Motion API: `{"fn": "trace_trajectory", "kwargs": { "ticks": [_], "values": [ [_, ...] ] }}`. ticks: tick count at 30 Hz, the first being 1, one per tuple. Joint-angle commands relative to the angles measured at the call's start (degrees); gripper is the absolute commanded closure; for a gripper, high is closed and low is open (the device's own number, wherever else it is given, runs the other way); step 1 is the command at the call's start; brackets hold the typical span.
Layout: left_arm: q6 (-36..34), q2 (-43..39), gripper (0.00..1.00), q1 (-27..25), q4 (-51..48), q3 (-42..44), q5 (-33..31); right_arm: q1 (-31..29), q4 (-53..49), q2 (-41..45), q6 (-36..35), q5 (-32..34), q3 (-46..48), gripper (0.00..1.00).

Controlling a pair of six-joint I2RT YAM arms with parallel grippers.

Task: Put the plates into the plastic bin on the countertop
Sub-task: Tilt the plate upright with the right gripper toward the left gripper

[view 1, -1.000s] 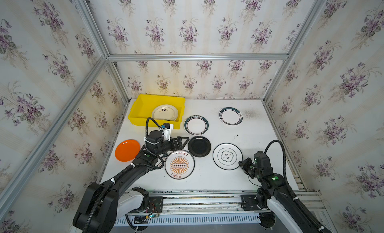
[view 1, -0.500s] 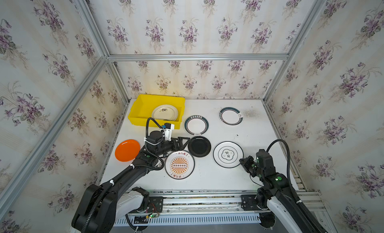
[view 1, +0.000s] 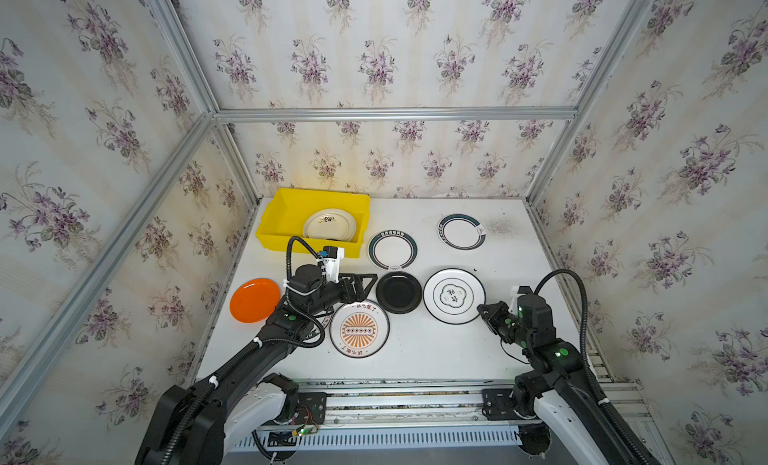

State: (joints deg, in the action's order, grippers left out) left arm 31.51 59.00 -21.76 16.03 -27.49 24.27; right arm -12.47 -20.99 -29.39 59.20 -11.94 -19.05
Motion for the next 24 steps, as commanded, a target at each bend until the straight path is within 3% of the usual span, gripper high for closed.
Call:
{"fn": "trace_trajectory", "kwargs": {
  "ticks": [1, 16, 24],
  "values": [
    [0.1, 0.2, 0.01, -0.1, 0.7, -0.5, 1.5, -0.1, 6.3, -0.3, 0.6, -1.1, -1.2, 1.00],
    [0.0, 9.5, 0.03, -6.7, 0.8, -5.5, 3.0, -1.7, 20.6, -5.7, 3.6, -7.2, 0.0, 1.00],
    [1.9, 13.9, 0.09, -8.0, 3.3, -6.0, 4.5, -10.6, 29.6, -11.8, 4.7, -4.2, 0.5, 1.00]
  ]
}}
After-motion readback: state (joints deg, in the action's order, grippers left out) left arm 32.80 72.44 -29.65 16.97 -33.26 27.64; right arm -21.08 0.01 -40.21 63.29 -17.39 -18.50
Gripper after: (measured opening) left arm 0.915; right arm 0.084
